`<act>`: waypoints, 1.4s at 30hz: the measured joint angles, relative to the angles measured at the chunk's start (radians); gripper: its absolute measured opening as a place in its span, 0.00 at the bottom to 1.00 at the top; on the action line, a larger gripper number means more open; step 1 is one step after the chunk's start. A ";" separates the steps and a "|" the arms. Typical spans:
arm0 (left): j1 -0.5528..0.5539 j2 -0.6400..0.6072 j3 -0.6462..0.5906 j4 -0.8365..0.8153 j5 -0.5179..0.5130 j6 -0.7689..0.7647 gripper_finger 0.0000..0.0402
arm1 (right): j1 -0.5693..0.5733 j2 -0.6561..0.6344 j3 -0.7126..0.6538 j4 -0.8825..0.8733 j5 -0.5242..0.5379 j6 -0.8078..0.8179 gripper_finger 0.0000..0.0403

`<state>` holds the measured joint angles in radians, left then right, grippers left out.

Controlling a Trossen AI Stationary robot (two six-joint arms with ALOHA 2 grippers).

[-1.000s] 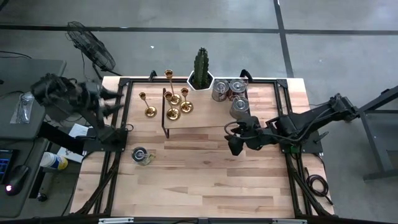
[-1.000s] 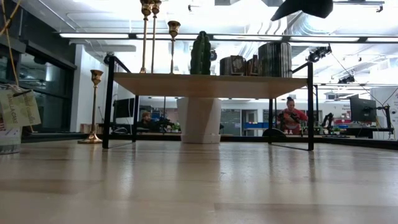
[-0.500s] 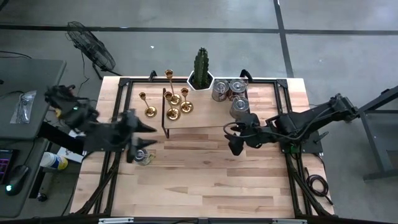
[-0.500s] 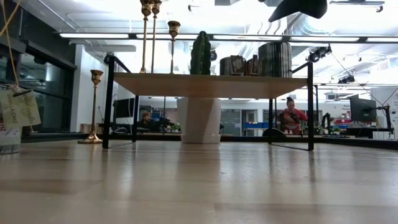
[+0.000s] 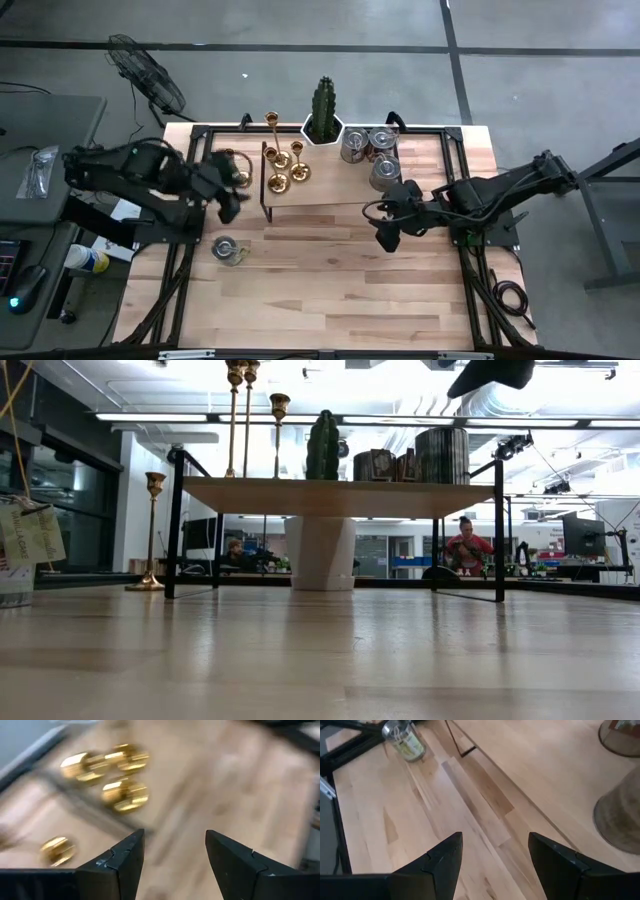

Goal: Pick & Place candle stick holders
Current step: Put the gold candle holder on the shelf

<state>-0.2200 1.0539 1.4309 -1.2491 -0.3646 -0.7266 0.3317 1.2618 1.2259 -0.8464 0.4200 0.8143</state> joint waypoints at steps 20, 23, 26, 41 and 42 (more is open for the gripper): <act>0.734 0.159 0.009 -0.223 0.096 0.276 0.52 | -0.001 -0.027 0.000 -0.057 -0.039 -0.032 0.55; 0.783 0.205 0.009 -0.228 0.158 0.338 0.52 | -0.001 -0.027 0.000 -0.057 -0.054 -0.028 0.55; 0.809 0.240 0.009 -0.227 0.169 0.384 0.52 | -0.001 -0.027 0.000 -0.057 -0.057 -0.027 0.55; 0.816 0.241 0.009 -0.227 0.110 0.408 0.56 | -0.001 -0.027 0.000 -0.056 -0.057 -0.022 0.55; 0.816 0.241 0.009 -0.230 0.093 0.409 0.58 | -0.001 -0.027 0.000 -0.056 -0.057 -0.022 0.55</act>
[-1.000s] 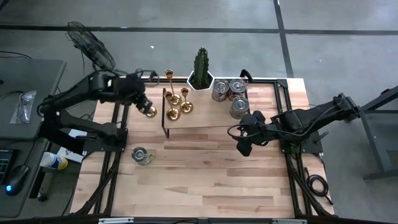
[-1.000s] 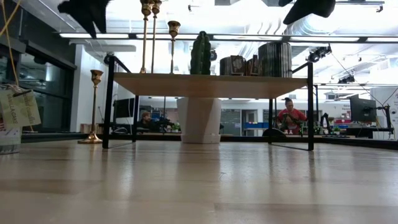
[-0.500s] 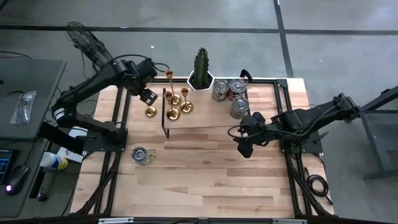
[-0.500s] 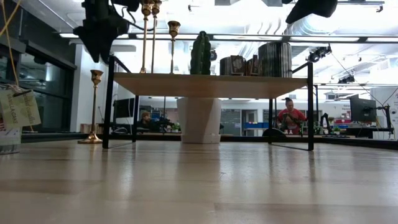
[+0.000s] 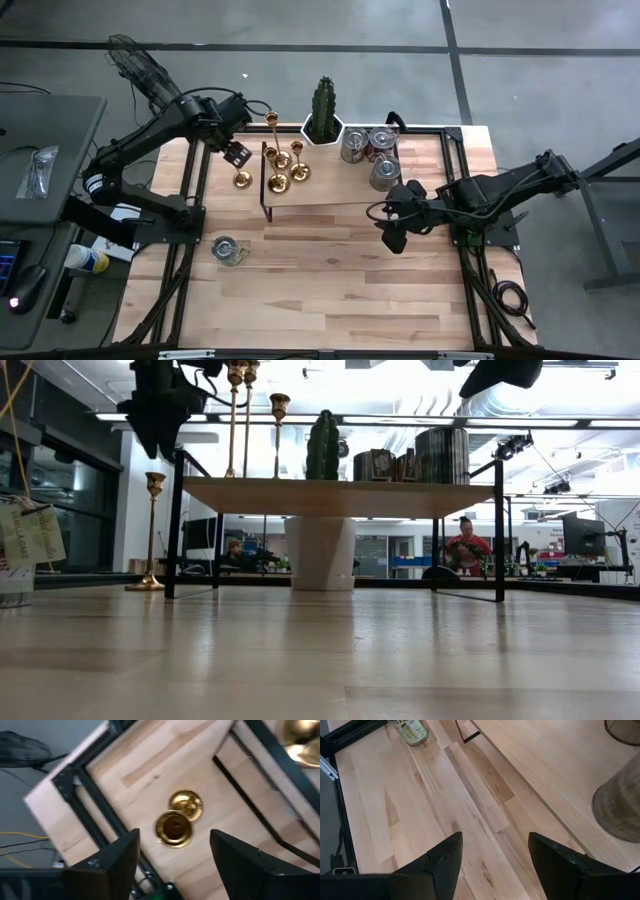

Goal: Pick & Place candle stick holders
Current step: Put the gold candle holder on the shelf

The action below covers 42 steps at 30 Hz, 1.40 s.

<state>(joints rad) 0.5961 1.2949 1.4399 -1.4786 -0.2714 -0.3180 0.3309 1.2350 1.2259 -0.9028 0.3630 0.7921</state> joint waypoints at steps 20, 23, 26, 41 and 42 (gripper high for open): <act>0.146 0.014 -0.060 0.015 0.105 0.001 0.77 | 0.000 0.000 0.000 0.007 0.000 0.001 0.55; 0.183 0.014 -0.061 0.021 0.153 0.032 0.77 | 0.000 0.000 0.000 0.007 0.000 0.001 0.55; 0.198 0.018 -0.061 0.024 0.170 0.041 0.77 | 0.000 0.000 0.000 0.008 0.000 0.000 0.55; 0.196 0.058 -0.065 0.038 0.221 0.071 0.77 | 0.000 0.001 0.000 0.016 0.004 0.000 0.55; 0.196 0.055 -0.064 0.040 0.219 0.071 0.77 | 0.000 0.000 0.000 0.016 0.004 0.000 0.55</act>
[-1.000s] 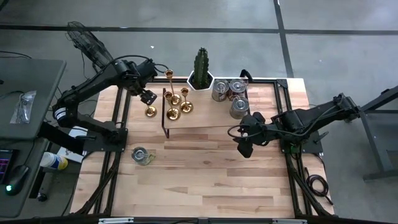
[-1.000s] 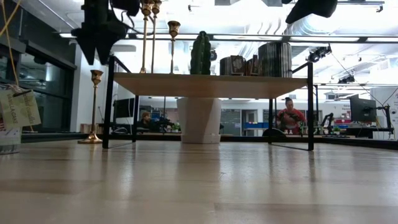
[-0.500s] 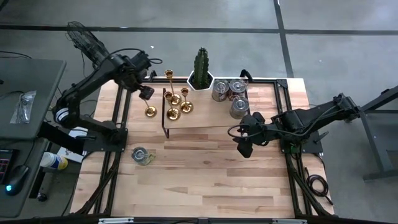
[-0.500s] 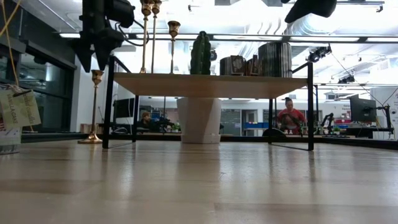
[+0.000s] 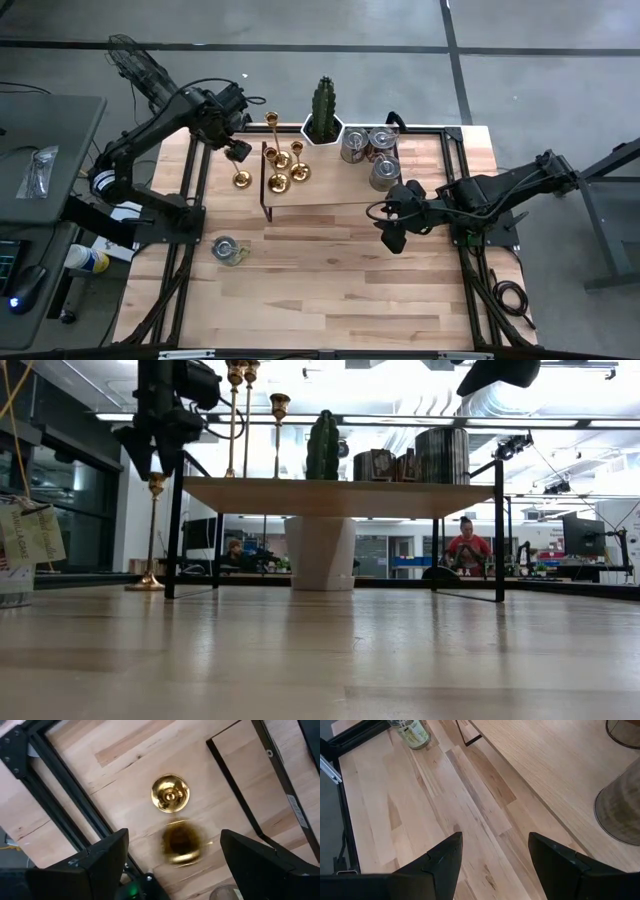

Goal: Pick & Place candle stick holders
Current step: Put the gold candle holder on the shelf

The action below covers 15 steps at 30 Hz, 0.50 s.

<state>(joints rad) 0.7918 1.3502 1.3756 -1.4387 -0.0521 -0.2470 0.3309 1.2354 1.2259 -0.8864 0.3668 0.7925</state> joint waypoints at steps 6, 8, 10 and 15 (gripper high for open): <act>0.000 -0.002 0.001 -0.002 -0.013 0.015 0.77 | 0.000 0.000 0.000 0.000 0.000 0.000 0.55; 0.000 -0.003 0.001 -0.003 -0.014 0.015 0.77 | 0.000 0.000 0.000 0.000 0.000 0.000 0.55; 0.000 -0.002 0.001 -0.003 -0.013 0.014 0.77 | 0.000 0.000 0.000 0.000 0.000 0.000 0.55; 0.000 -0.002 0.001 -0.003 -0.010 0.013 0.72 | 0.000 0.000 0.000 0.000 0.000 0.000 0.55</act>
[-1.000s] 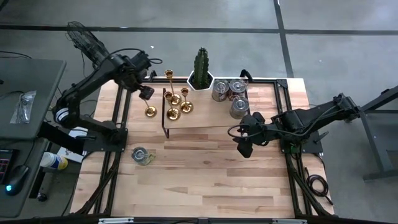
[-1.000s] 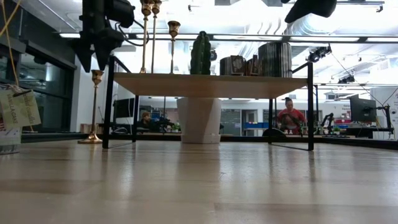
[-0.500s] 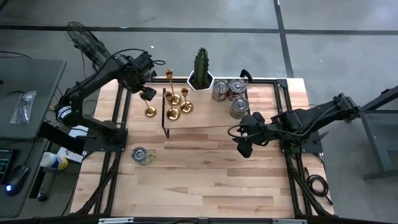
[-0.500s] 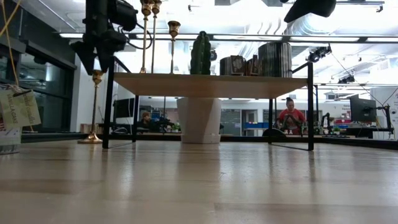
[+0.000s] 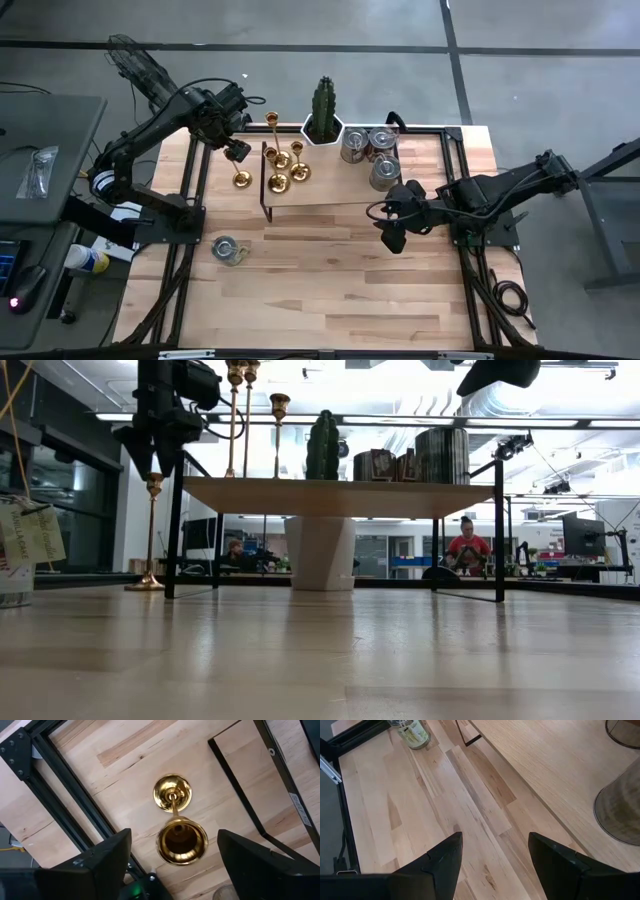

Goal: Pick & Place candle stick holders
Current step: Put the gold candle holder on the shelf

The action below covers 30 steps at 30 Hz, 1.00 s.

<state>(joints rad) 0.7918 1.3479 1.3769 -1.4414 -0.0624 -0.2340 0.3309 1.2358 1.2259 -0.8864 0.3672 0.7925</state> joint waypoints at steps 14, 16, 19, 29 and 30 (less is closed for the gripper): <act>-0.003 -0.001 -0.049 0.001 0.000 -0.003 0.64 | 0.000 0.000 0.000 0.000 0.000 0.015 0.55; -0.003 -0.001 -0.057 0.005 0.001 -0.003 0.64 | 0.000 0.000 0.000 0.000 0.000 0.015 0.55; -0.003 -0.001 -0.060 0.013 0.000 -0.003 0.64 | 0.000 0.000 0.000 0.000 0.000 0.015 0.55; -0.003 -0.001 -0.060 0.070 0.011 -0.006 0.64 | 0.000 0.000 0.000 0.000 0.008 0.015 0.55; -0.003 -0.001 -0.060 0.065 0.011 -0.006 0.64 | 0.000 0.000 0.000 0.000 0.008 0.015 0.55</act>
<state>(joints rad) 0.7891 1.3472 1.3174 -1.3762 -0.0509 -0.2401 0.3309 1.2358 1.2259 -0.8864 0.3752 0.8076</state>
